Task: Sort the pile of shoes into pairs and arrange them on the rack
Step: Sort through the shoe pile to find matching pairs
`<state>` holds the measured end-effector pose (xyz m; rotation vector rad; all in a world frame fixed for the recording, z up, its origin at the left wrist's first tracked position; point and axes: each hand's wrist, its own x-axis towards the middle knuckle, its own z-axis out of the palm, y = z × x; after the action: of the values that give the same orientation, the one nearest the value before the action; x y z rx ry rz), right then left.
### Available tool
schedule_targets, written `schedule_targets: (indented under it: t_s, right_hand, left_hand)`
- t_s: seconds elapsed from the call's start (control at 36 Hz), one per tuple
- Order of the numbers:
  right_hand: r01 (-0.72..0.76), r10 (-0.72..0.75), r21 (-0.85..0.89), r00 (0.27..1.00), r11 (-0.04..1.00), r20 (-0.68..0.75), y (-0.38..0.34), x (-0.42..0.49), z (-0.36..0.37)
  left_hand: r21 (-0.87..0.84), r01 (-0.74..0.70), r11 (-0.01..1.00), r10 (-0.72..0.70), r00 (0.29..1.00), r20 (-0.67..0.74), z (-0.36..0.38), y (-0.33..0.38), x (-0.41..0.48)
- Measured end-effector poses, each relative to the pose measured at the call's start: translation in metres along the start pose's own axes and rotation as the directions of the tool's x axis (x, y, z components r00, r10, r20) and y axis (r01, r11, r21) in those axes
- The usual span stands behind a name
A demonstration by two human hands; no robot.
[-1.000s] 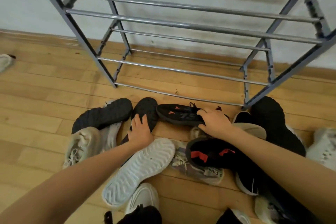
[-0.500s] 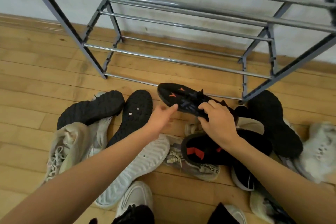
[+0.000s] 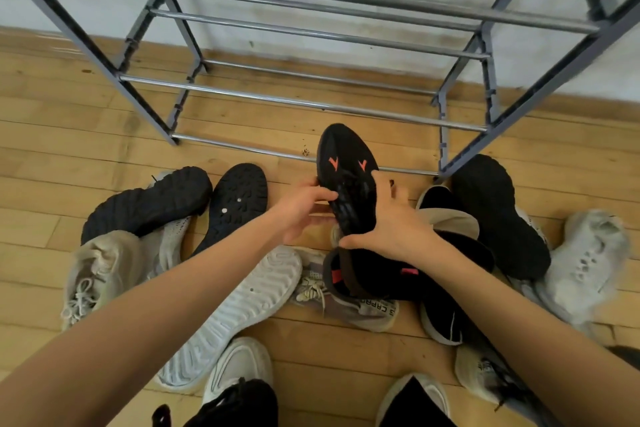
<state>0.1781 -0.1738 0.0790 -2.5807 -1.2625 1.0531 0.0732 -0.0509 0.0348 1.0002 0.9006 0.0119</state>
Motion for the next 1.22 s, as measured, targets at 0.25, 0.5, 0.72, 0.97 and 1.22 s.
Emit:
schedule_targets:
  t_s: [0.25, 0.5, 0.72, 0.97, 1.22]
  right_hand:
    - [-0.034, 0.054, -0.127, 0.986, 0.991, 0.157, -0.008, 0.013, 0.021]
    - [-0.008, 0.043, -0.167, 0.977, 0.986, 0.209, -0.012, 0.012, 0.018]
    - [0.025, 0.026, -0.219, 0.974, 0.975, 0.227, -0.014, 0.010, 0.016]
    - [-0.008, 0.037, -0.199, 0.989, 0.980, 0.144, -0.015, 0.003, 0.025]
    - [0.005, -0.005, -0.090, 1.000, 0.996, 0.003, -0.010, -0.004, 0.027]
  left_hand:
    - [0.847, 0.155, 0.508, 0.152, 0.952, -0.265, -0.052, -0.024, 0.004]
    - [0.863, 0.429, 0.267, 0.348, 0.792, -0.501, -0.101, -0.060, -0.013]
    - [0.867, 0.497, 0.025, 0.340, 0.812, -0.475, -0.100, -0.069, 0.001]
    - [0.867, 0.496, 0.048, 0.296, 0.822, -0.486, -0.099, -0.068, -0.002]
    - [0.931, 0.127, 0.343, 0.424, 0.863, -0.274, -0.076, -0.020, -0.020]
